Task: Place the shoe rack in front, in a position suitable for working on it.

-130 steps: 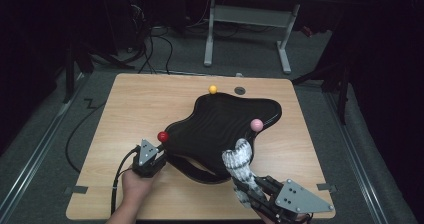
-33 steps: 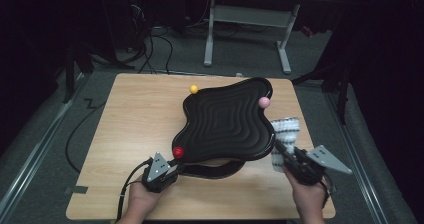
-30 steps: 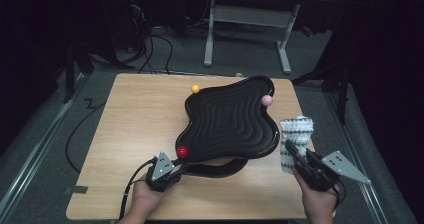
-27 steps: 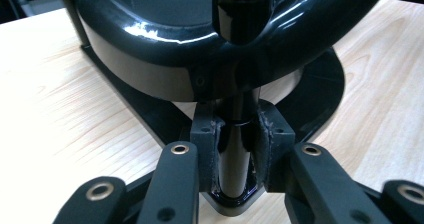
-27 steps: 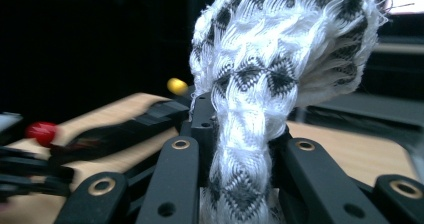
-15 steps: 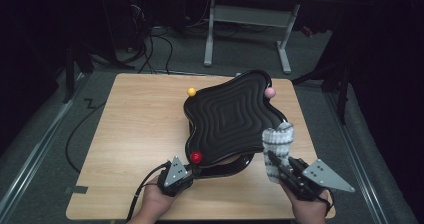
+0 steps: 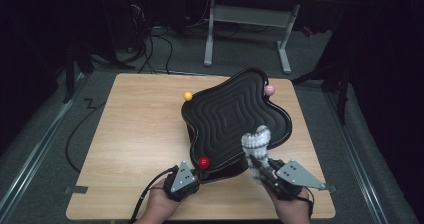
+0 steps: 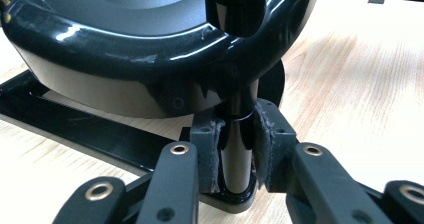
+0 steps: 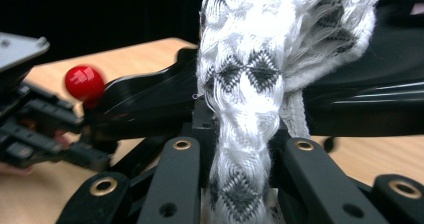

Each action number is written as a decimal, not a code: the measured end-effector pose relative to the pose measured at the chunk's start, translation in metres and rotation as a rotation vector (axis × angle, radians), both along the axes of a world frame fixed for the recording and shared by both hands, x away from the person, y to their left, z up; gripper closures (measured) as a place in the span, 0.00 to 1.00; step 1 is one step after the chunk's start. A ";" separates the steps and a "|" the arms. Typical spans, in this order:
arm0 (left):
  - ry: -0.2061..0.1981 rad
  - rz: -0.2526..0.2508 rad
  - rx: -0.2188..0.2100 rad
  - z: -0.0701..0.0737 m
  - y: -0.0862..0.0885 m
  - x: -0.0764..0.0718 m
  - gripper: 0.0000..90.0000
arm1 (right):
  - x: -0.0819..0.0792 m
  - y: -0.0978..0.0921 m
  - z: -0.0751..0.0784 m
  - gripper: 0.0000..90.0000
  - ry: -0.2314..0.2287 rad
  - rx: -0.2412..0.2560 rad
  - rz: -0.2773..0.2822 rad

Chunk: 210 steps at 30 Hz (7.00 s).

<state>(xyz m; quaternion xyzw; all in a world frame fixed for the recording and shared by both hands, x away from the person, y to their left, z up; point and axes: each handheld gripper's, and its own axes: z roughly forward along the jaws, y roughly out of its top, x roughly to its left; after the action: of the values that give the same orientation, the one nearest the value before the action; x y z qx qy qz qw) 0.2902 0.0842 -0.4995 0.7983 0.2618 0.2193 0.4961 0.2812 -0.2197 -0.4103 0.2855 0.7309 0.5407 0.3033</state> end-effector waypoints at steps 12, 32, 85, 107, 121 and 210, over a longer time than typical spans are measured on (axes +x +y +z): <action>-0.004 0.002 0.004 0.000 0.000 -0.001 0.81 | 0.001 -0.062 0.020 0.84 -0.113 0.062 -0.224; -0.010 -0.008 0.011 0.000 -0.004 -0.002 0.81 | 0.001 0.015 -0.018 0.83 -0.008 -0.106 0.024; -0.009 -0.015 0.019 0.000 -0.006 -0.001 0.81 | 0.005 0.017 -0.027 0.84 -0.006 -0.151 -0.059; 0.074 0.009 -0.027 -0.010 -0.006 0.003 0.83 | 0.003 0.020 -0.014 0.85 -0.038 -0.149 -0.108; 0.074 0.029 -0.036 -0.011 -0.005 0.005 0.83 | -0.012 0.098 -0.061 0.87 0.053 -0.289 0.179; 0.089 0.021 0.006 -0.007 0.001 -0.005 0.82 | 0.054 0.001 -0.072 0.85 0.297 -0.124 -0.143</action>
<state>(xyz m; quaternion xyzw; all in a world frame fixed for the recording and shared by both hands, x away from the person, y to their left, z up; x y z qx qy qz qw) 0.2857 0.0854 -0.5061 0.8059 0.2915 0.1897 0.4792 0.3347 -0.2183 -0.4826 0.3943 0.7774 0.4233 0.2469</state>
